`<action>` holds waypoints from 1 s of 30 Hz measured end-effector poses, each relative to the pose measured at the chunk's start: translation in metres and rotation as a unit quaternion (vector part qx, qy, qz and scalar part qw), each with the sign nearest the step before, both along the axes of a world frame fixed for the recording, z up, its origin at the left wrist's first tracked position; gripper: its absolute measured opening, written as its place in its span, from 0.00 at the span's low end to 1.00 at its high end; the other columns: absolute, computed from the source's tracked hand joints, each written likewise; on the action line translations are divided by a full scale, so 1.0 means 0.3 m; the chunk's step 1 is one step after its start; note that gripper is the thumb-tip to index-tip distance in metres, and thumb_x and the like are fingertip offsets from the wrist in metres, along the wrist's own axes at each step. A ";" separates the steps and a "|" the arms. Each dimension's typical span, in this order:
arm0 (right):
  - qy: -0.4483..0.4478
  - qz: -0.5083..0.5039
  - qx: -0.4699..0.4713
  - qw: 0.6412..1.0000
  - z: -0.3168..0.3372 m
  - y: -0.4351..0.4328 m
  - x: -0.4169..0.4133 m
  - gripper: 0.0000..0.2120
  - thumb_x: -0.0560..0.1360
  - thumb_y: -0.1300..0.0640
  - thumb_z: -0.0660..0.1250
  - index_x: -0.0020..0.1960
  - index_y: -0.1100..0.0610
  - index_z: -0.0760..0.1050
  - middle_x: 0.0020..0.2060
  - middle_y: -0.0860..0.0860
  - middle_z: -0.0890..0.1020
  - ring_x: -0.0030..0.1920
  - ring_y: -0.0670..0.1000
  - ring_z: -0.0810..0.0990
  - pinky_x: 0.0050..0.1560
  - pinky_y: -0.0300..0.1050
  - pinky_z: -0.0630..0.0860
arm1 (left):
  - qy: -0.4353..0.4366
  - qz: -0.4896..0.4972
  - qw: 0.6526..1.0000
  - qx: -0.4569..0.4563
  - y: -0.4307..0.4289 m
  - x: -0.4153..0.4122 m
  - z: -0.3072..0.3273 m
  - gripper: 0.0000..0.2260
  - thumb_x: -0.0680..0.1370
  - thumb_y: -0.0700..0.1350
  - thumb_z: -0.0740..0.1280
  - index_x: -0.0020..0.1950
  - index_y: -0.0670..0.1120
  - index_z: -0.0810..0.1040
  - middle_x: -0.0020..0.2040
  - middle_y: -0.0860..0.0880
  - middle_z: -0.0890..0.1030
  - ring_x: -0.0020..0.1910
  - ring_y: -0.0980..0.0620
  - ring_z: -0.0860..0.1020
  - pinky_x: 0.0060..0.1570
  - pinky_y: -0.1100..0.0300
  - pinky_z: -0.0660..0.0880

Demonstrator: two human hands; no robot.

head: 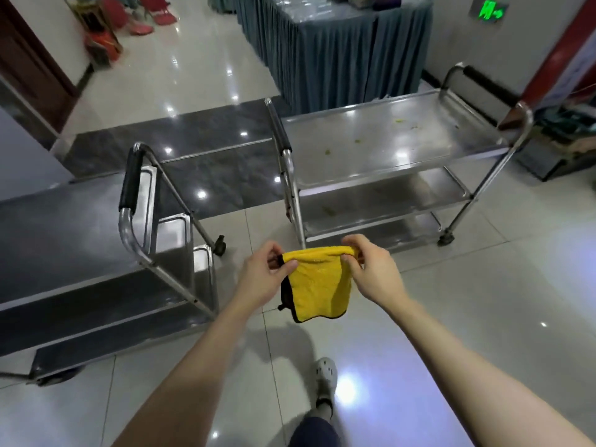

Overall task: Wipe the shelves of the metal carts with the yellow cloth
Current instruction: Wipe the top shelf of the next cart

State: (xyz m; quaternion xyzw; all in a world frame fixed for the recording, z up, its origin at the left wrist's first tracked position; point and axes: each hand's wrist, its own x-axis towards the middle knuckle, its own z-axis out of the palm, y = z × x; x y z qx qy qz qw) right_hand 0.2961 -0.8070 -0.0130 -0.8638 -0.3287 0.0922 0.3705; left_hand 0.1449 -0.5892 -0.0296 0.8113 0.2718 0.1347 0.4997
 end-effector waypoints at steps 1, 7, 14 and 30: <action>0.010 -0.003 -0.002 1.000 -0.014 0.015 0.057 0.14 0.82 0.52 0.70 0.67 0.46 0.75 0.54 0.47 0.86 0.52 0.52 0.84 0.54 0.51 0.81 | -0.008 -0.002 1.000 -0.007 0.017 0.064 -0.018 0.14 0.79 0.44 0.79 0.51 0.55 0.75 0.42 0.55 0.85 0.43 0.55 0.84 0.50 0.55 0.83; 0.033 -0.041 -0.011 0.999 -0.129 0.112 0.388 0.15 0.82 0.56 0.69 0.60 0.44 0.65 0.44 0.45 0.82 0.42 0.53 0.81 0.42 0.51 0.74 | 0.004 -0.012 0.999 0.051 0.120 0.467 -0.148 0.18 0.81 0.43 0.74 0.52 0.62 0.68 0.40 0.60 0.78 0.35 0.59 0.76 0.36 0.63 0.71; 0.001 0.007 -0.037 0.999 -0.068 0.267 0.788 0.08 0.82 0.62 0.64 0.51 0.49 0.73 0.46 0.46 0.78 0.43 0.47 0.77 0.45 0.52 0.76 | 0.002 -0.059 0.998 0.005 0.273 0.859 -0.094 0.07 0.84 0.38 0.70 0.50 0.50 0.81 0.34 0.54 0.78 0.30 0.59 0.68 0.33 0.63 0.65; -0.024 0.133 -0.250 0.959 -0.422 0.770 1.299 0.30 0.86 0.40 0.59 0.84 0.49 0.61 0.86 0.56 0.53 0.86 0.59 0.48 0.83 0.61 0.52 | 0.129 0.110 0.960 0.224 0.781 1.352 -0.022 0.16 0.82 0.42 0.71 0.70 0.48 0.81 0.71 0.46 0.77 0.73 0.45 0.73 0.78 0.46 0.69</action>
